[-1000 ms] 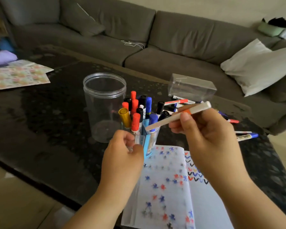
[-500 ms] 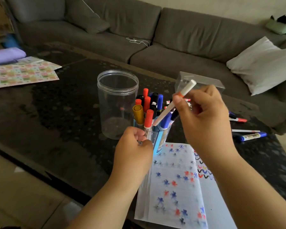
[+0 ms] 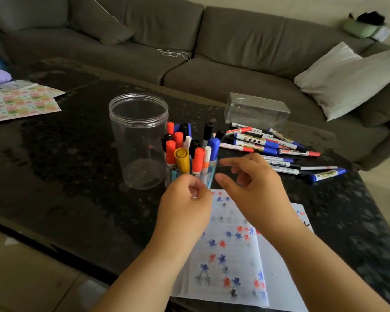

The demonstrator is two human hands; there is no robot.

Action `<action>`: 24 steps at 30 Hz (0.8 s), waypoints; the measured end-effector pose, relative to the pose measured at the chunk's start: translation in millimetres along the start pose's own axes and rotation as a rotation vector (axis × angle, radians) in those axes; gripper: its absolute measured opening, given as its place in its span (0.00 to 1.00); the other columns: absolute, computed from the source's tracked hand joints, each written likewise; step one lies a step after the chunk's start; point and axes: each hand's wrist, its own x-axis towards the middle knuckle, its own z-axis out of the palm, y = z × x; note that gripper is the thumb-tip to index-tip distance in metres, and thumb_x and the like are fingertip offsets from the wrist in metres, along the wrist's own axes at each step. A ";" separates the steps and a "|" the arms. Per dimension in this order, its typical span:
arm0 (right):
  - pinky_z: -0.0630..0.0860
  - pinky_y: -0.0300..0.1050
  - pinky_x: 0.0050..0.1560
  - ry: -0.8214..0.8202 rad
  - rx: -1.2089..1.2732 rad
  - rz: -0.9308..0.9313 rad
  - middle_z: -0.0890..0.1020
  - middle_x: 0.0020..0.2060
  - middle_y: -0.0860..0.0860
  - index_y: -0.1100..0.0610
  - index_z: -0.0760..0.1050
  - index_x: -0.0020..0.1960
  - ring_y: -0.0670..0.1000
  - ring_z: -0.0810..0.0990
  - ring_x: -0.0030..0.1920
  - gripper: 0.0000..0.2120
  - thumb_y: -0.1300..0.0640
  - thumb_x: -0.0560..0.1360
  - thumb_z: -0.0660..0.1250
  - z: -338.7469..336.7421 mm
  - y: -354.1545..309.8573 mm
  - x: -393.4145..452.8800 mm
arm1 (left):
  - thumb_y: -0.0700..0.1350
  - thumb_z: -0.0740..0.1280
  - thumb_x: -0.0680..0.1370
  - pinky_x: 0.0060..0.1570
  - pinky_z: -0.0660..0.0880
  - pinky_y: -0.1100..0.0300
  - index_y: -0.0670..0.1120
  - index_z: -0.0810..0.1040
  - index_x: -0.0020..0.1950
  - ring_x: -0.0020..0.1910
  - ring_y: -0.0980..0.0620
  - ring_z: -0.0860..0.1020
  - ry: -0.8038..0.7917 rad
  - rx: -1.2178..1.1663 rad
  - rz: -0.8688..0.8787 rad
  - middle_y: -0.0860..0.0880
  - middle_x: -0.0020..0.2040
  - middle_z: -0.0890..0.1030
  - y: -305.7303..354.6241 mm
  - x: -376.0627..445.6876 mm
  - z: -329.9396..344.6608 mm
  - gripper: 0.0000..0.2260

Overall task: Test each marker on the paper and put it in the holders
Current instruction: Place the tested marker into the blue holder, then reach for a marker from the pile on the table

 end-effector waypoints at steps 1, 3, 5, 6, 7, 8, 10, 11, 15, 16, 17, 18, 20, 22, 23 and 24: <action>0.68 0.24 0.44 -0.008 0.001 0.038 0.72 0.41 0.40 0.51 0.80 0.57 0.34 0.72 0.44 0.14 0.55 0.72 0.72 -4.3 7.9 -4.8 | 0.43 0.64 0.76 0.35 0.70 0.65 0.50 0.76 0.44 0.41 0.56 0.77 -0.023 0.023 0.029 0.53 0.41 0.79 0.6 -1.1 4.3 0.03; 0.70 0.24 0.43 -0.055 -0.005 0.155 0.73 0.42 0.38 0.48 0.78 0.57 0.35 0.74 0.44 0.13 0.53 0.73 0.70 -12.6 26.4 -14.8 | 0.44 0.63 0.77 0.34 0.69 0.69 0.51 0.76 0.43 0.39 0.57 0.77 -0.059 0.078 0.097 0.53 0.39 0.78 2.1 -3.5 14.4 0.04; 0.73 0.27 0.42 -0.094 -0.020 0.281 0.75 0.44 0.39 0.46 0.77 0.58 0.37 0.76 0.43 0.12 0.52 0.74 0.68 -20.8 49.1 -24.2 | 0.44 0.63 0.77 0.33 0.68 0.72 0.51 0.76 0.42 0.38 0.59 0.76 -0.075 0.148 0.173 0.55 0.37 0.78 3.8 -4.2 26.7 0.04; 0.74 0.29 0.42 -0.100 -0.031 0.336 0.76 0.45 0.41 0.46 0.77 0.58 0.38 0.76 0.43 0.12 0.52 0.75 0.68 -25.0 61.3 -28.2 | 0.45 0.64 0.76 0.33 0.67 0.72 0.52 0.75 0.42 0.37 0.60 0.76 -0.082 0.185 0.206 0.56 0.37 0.78 5.1 -4.3 33.4 0.04; 0.75 0.32 0.43 -0.098 -0.042 0.385 0.77 0.45 0.42 0.47 0.77 0.58 0.40 0.77 0.43 0.12 0.52 0.75 0.67 -29.1 73.6 -31.6 | 0.45 0.64 0.76 0.32 0.68 0.72 0.52 0.75 0.41 0.37 0.60 0.76 -0.090 0.218 0.231 0.56 0.36 0.77 6.9 -4.3 39.9 0.04; 0.76 0.36 0.45 -0.090 -0.058 0.424 0.78 0.45 0.43 0.48 0.77 0.59 0.41 0.77 0.43 0.12 0.53 0.76 0.67 -33.9 86.8 -34.4 | 0.45 0.64 0.76 0.32 0.68 0.71 0.52 0.75 0.41 0.37 0.61 0.75 -0.097 0.242 0.253 0.56 0.36 0.77 9.2 -4.6 47.0 0.04; 0.77 0.39 0.47 -0.080 -0.104 0.481 0.79 0.45 0.45 0.50 0.77 0.60 0.43 0.78 0.44 0.13 0.54 0.76 0.66 -44.5 113.5 -36.8 | 0.45 0.64 0.76 0.33 0.69 0.73 0.53 0.74 0.42 0.36 0.62 0.74 -0.110 0.268 0.284 0.57 0.36 0.76 14.1 -5.3 61.5 0.04; 0.77 0.40 0.49 -0.082 -0.128 0.503 0.80 0.48 0.46 0.51 0.76 0.61 0.44 0.78 0.46 0.14 0.54 0.77 0.66 -50.2 125.8 -36.4 | 0.45 0.64 0.76 0.33 0.68 0.75 0.53 0.74 0.42 0.36 0.62 0.74 -0.115 0.277 0.292 0.57 0.36 0.75 16.5 -5.6 68.6 0.04; 0.71 0.41 0.59 -0.087 -0.249 0.527 0.76 0.63 0.53 0.55 0.71 0.68 0.51 0.76 0.59 0.18 0.55 0.78 0.63 -68.7 166.0 -21.6 | 0.45 0.63 0.77 0.31 0.67 0.75 0.52 0.75 0.43 0.36 0.63 0.73 -0.137 0.300 0.274 0.58 0.37 0.74 23.0 -4.0 93.7 0.04; 0.69 0.43 0.62 -0.098 -0.307 0.510 0.73 0.65 0.53 0.56 0.69 0.69 0.53 0.74 0.63 0.20 0.56 0.79 0.63 -71.5 174.9 -14.5 | 0.46 0.63 0.77 0.30 0.67 0.74 0.53 0.75 0.44 0.37 0.63 0.73 -0.144 0.308 0.260 0.59 0.38 0.74 23.7 -3.7 98.5 0.03; 0.67 0.45 0.65 -0.113 -0.359 0.487 0.72 0.67 0.54 0.57 0.68 0.70 0.54 0.71 0.65 0.20 0.56 0.79 0.62 -73.6 183.4 -6.2 | 0.47 0.63 0.77 0.29 0.67 0.73 0.53 0.75 0.45 0.37 0.63 0.73 -0.151 0.319 0.244 0.59 0.38 0.74 23.6 -3.7 102.8 0.03; 0.65 0.46 0.67 -0.128 -0.400 0.465 0.71 0.68 0.55 0.58 0.68 0.70 0.55 0.69 0.67 0.20 0.56 0.79 0.62 -74.7 192.4 3.0 | 0.47 0.62 0.77 0.28 0.66 0.73 0.53 0.75 0.45 0.37 0.63 0.73 -0.156 0.328 0.232 0.59 0.38 0.73 23.2 -3.9 106.5 0.03; 0.65 0.48 0.67 -0.152 -0.456 0.442 0.70 0.67 0.56 0.58 0.68 0.69 0.57 0.68 0.68 0.20 0.57 0.78 0.61 -73.6 208.9 23.0 | 0.47 0.62 0.78 0.30 0.69 0.73 0.54 0.74 0.46 0.38 0.62 0.74 -0.172 0.336 0.225 0.59 0.39 0.73 21.1 -4.4 111.8 0.02; 0.66 0.51 0.67 -0.176 -0.507 0.447 0.70 0.67 0.56 0.58 0.68 0.69 0.58 0.68 0.67 0.19 0.57 0.79 0.60 -68.8 221.1 40.8 | 0.48 0.62 0.78 0.31 0.71 0.71 0.54 0.73 0.46 0.38 0.62 0.74 -0.183 0.351 0.226 0.59 0.39 0.74 19.2 -4.0 114.1 0.02; 0.67 0.53 0.67 -0.196 -0.541 0.452 0.71 0.67 0.56 0.58 0.68 0.69 0.58 0.68 0.67 0.19 0.57 0.79 0.59 -65.9 225.4 48.2 | 0.48 0.62 0.78 0.30 0.70 0.72 0.54 0.73 0.47 0.38 0.62 0.74 -0.181 0.360 0.222 0.59 0.39 0.74 18.4 -3.5 113.9 0.02; 0.67 0.54 0.66 -0.220 -0.582 0.452 0.71 0.67 0.56 0.57 0.68 0.69 0.59 0.68 0.67 0.19 0.57 0.79 0.59 -62.9 228.4 54.5 | 0.48 0.62 0.78 0.29 0.68 0.72 0.54 0.73 0.47 0.37 0.63 0.74 -0.175 0.366 0.216 0.59 0.39 0.74 17.9 -2.7 112.7 0.01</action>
